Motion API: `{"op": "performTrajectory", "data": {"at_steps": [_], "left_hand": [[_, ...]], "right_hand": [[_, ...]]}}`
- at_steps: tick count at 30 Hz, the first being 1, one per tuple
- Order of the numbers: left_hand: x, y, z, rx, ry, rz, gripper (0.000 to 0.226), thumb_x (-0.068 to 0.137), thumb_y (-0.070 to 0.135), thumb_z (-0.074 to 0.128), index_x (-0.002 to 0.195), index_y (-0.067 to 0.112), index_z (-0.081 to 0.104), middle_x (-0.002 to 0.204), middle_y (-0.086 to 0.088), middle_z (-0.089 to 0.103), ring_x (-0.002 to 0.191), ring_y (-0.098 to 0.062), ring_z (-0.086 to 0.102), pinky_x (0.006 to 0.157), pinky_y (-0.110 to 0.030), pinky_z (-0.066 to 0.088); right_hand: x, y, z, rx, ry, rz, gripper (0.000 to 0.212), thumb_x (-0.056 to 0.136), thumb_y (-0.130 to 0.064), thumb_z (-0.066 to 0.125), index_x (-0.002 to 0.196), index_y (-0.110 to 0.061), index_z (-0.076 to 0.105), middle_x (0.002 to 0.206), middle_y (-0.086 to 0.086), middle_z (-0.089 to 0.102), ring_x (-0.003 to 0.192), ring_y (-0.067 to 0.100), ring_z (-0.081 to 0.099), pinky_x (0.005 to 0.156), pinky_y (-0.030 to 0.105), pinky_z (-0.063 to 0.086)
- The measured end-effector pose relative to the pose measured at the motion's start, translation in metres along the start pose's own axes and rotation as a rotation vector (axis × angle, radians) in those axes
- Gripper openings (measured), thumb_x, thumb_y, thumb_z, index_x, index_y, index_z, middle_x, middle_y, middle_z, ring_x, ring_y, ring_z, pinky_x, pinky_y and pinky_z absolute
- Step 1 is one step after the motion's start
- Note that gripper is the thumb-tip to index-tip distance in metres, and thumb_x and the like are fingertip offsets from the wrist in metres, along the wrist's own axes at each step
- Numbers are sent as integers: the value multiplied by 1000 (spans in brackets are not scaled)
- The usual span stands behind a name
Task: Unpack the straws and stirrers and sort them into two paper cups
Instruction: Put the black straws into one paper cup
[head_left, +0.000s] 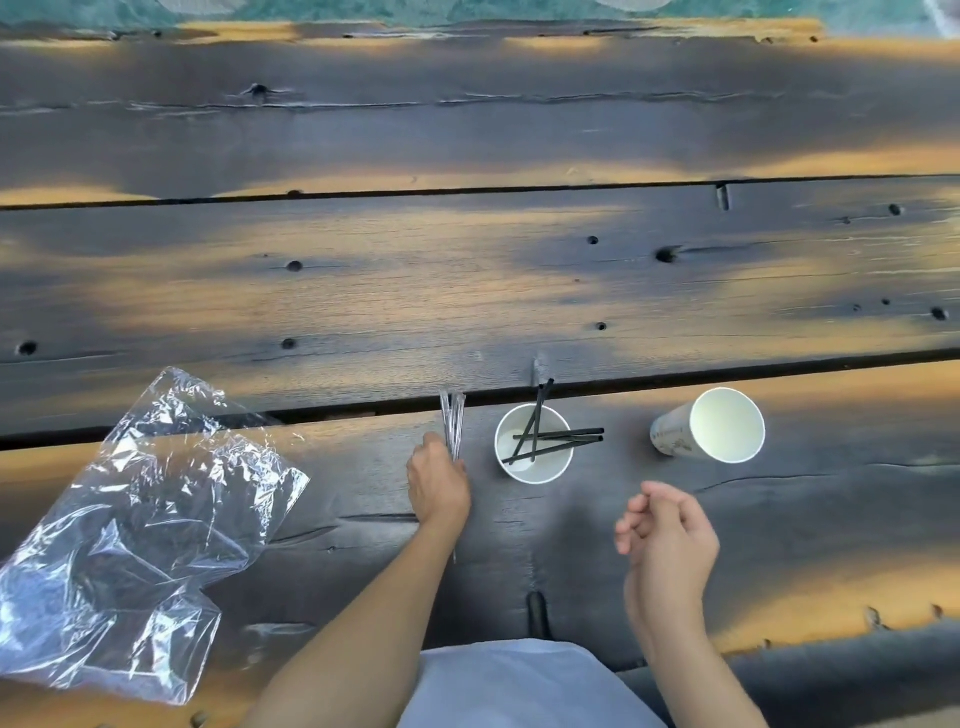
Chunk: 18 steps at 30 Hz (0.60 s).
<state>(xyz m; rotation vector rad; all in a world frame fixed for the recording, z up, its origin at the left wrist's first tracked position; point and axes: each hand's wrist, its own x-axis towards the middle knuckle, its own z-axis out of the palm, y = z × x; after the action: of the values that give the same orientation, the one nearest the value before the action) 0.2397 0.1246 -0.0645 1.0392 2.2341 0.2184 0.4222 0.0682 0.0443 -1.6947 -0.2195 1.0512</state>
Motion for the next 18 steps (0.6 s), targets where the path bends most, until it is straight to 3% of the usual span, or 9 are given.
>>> {"op": "performTrajectory", "data": {"at_steps": [4, 7, 10, 12, 15, 17, 18], "left_hand": [[0, -7, -7, -6, -49, -8, 7, 90, 2, 61, 92, 5, 55, 84, -8, 54, 74, -25, 52, 62, -35, 41], [-1, -18, -6, -12, -100, -23, 7, 85, 2, 59, 80, 6, 56, 80, -9, 55, 72, -27, 54, 59, -35, 40], [-2, -31, -5, -186, -161, 6, 10, 78, 5, 63, 69, 6, 59, 67, -9, 61, 64, -30, 60, 53, -37, 47], [-6, -38, -12, -359, -139, 49, 19, 80, 4, 65, 64, 8, 56, 58, -5, 54, 56, -26, 57, 51, -35, 46], [-15, -45, -32, -516, 1, 174, 18, 86, 7, 67, 69, 4, 61, 64, -3, 51, 58, -17, 49, 56, -28, 40], [-20, -49, -45, -549, 56, 273, 16, 88, 9, 67, 72, 11, 63, 74, -5, 58, 65, -18, 57, 63, -27, 46], [-24, -51, -51, -583, 52, 314, 14, 89, 9, 66, 77, 16, 64, 80, -6, 62, 70, -18, 62, 66, -27, 49]], "right_hand": [[4, 40, -4, -135, -44, 309, 22, 95, 8, 38, 90, -2, 57, 66, 12, 51, 41, 14, 48, 35, 21, 36], [5, 63, 8, -384, -234, 460, 20, 96, 6, 39, 93, 2, 58, 63, 11, 54, 44, 16, 48, 38, 21, 39], [-2, 73, 28, -619, -476, 450, 18, 97, 1, 42, 96, 0, 60, 68, 9, 56, 45, 14, 49, 41, 21, 40], [-11, 78, 44, -816, -645, 331, 20, 97, -4, 43, 91, -8, 61, 71, 5, 57, 48, 12, 50, 45, 26, 44], [-29, 79, 68, -1054, -804, -77, 17, 93, -13, 49, 90, -21, 63, 78, -3, 60, 65, 16, 56, 70, 38, 52], [-40, 73, 81, -970, -776, -313, 19, 93, -18, 55, 109, -20, 64, 90, -5, 56, 75, 14, 58, 78, 34, 52], [-44, 69, 87, -893, -756, -386, 25, 93, -17, 58, 117, -18, 61, 95, -5, 53, 74, 8, 57, 77, 23, 50]]}}
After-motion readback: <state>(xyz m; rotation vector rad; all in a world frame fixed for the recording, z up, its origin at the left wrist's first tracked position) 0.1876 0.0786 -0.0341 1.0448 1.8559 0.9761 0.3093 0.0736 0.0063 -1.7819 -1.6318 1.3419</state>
